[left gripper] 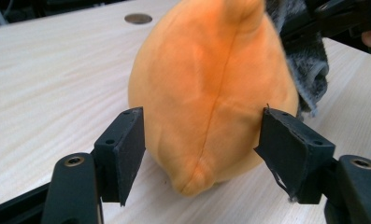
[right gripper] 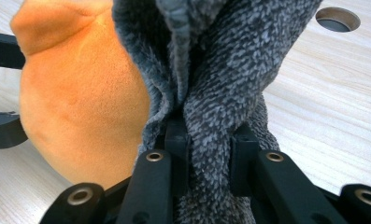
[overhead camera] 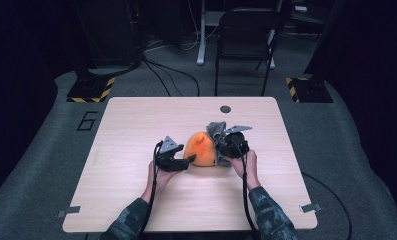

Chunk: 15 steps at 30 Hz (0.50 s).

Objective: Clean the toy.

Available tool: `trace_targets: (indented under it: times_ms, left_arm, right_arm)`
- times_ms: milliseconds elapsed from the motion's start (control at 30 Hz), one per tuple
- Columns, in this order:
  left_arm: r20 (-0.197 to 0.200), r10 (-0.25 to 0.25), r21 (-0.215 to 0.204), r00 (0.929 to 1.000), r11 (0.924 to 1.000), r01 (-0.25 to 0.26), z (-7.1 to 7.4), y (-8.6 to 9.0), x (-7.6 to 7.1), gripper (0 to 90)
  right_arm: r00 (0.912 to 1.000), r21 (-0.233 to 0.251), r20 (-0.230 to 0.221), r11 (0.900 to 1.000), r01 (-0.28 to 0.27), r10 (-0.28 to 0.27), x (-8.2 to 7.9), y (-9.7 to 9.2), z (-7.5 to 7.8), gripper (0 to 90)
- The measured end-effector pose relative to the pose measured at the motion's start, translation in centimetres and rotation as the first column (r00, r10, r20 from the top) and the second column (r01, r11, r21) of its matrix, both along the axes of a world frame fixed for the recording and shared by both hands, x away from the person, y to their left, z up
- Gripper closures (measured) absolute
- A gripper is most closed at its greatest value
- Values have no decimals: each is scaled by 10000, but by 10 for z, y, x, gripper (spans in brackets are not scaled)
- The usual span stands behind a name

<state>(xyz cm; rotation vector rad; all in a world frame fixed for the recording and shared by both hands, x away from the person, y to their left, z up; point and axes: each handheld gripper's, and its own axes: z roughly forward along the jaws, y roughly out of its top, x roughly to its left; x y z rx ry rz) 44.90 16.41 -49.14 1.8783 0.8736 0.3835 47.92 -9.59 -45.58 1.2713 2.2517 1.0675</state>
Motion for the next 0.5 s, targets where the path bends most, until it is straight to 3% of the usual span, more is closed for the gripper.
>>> trace_targets:
  times_ms: [133,167,233,267,400,500]
  left_arm:
    - [-361,-124,67,9993,9999,126,-6,3,3,305]
    - [-370,-272,286,9989,9992,283,-7,3,4,306]
    - [-398,-434,290,9983,9986,446,-9,2,4,323]
    - [-501,-474,233,9976,9985,486,-9,2,3,350]
    - [-223,-472,185,9986,9987,476,-11,-1,2,465]
    - [-22,-473,266,9989,9985,473,-11,-4,-1,600]
  right_arm:
    - [10000,18,-2,10000,32,-32,1,-2,-1,746]
    - [9999,27,-38,9999,99,-99,1,-2,-1,747]
    - [10000,-88,44,10000,-34,35,2,-4,-1,746]
    - [10000,-99,-1,10000,-6,6,1,-4,-1,746]
    - [10000,-106,15,9999,-10,10,2,-4,-2,746]
    - [10000,-61,-20,10000,49,-49,1,-5,-2,745]
